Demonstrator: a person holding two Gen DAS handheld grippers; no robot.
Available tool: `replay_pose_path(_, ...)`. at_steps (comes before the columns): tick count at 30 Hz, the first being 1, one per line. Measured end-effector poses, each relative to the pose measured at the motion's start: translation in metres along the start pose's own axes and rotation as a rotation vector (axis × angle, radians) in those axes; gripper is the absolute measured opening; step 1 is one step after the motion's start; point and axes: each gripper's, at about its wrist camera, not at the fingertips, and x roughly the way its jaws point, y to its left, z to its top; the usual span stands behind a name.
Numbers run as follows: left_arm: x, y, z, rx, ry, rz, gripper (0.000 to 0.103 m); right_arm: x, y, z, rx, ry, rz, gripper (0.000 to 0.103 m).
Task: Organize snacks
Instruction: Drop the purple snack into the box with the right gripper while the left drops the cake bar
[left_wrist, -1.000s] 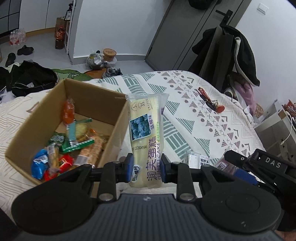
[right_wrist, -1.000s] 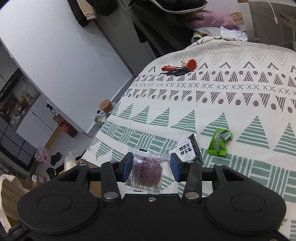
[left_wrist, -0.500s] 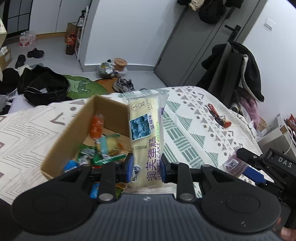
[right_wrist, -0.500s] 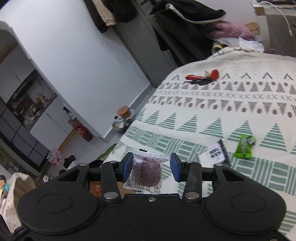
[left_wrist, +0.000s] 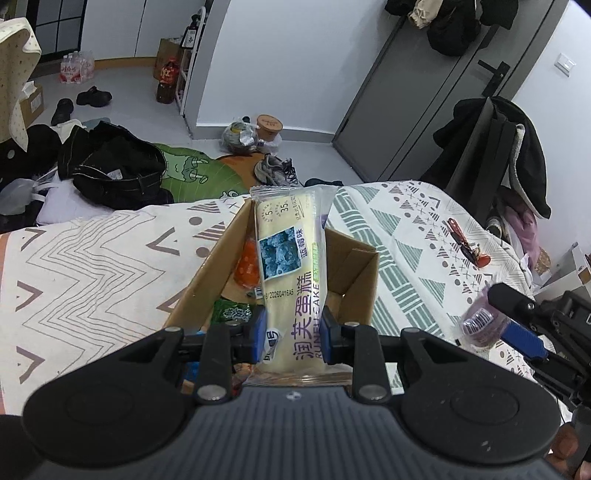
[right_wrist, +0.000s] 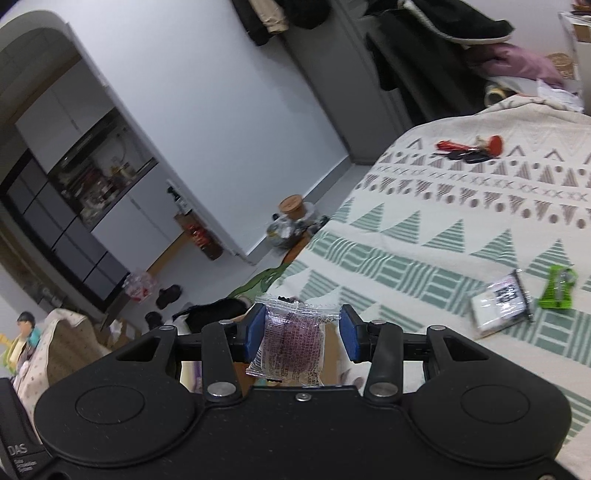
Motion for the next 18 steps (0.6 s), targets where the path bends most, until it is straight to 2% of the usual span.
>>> replay_pose_path(8, 0.023, 0.017, 0.005, -0.016, 0.074, 0.041, 0.029, 0.025, 0.02, -0.009, -0.008, 0.037, 0.026, 0.042)
replay_pose_path(16, 0.022, 0.034, 0.019, -0.031, 0.064, 0.06, 0.031, 0.047, 0.037, -0.011, -0.003, 0.044, 0.069, 0.042)
replay_pose_path(18, 0.021, 0.036, 0.022, -0.032, 0.065, 0.063, 0.032, 0.05, 0.041, -0.011, 0.001, 0.031, 0.083, 0.046)
